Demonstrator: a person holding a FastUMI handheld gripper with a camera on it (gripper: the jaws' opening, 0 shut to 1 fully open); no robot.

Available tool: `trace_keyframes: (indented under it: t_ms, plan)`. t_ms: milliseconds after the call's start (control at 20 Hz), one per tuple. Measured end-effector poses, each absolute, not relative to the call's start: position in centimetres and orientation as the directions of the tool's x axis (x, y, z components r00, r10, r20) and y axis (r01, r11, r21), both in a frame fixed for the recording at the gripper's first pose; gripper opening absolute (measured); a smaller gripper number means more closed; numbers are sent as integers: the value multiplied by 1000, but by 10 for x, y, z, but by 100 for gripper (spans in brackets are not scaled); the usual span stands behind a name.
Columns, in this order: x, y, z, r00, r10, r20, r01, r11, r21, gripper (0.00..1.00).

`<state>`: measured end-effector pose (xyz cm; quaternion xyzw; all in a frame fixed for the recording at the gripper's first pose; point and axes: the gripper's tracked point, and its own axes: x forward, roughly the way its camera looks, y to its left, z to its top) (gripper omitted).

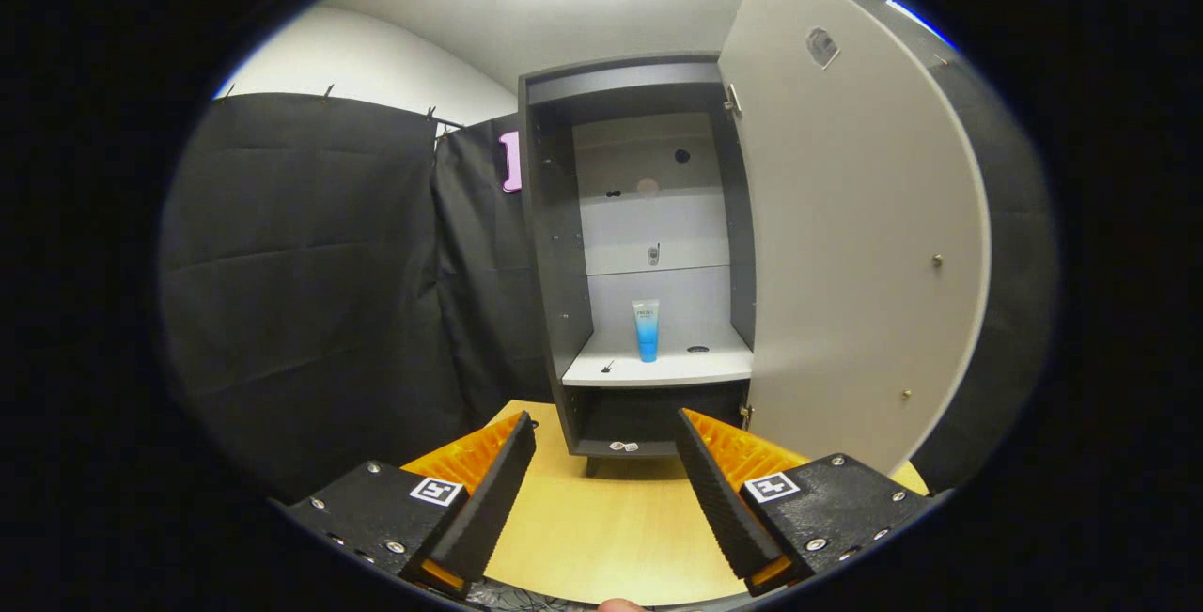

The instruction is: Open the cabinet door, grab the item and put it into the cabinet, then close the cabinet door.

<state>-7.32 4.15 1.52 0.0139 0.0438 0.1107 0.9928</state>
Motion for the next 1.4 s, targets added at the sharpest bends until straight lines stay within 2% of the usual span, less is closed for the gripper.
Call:
trace_keyframes:
  t_ms: [500, 750, 950, 1100, 1250, 1400]
  plan:
    - [-132, -147, 45, 1000, -12, -20, 10, 996, -89, 93]
    - [-110, -217, 29, 994, -83, -65, 83, 997, 2, 93]
    - [-73, -250, 15, 989, -69, -132, 81, 992, 92, 93]
    - [-51, -244, 8, 985, -5, -174, 31, 989, 144, 93]
    - [-46, -223, 12, 984, 68, -167, -46, 990, 135, 93]
    - [-49, -219, 14, 987, 60, -150, -47, 994, 94, 93]
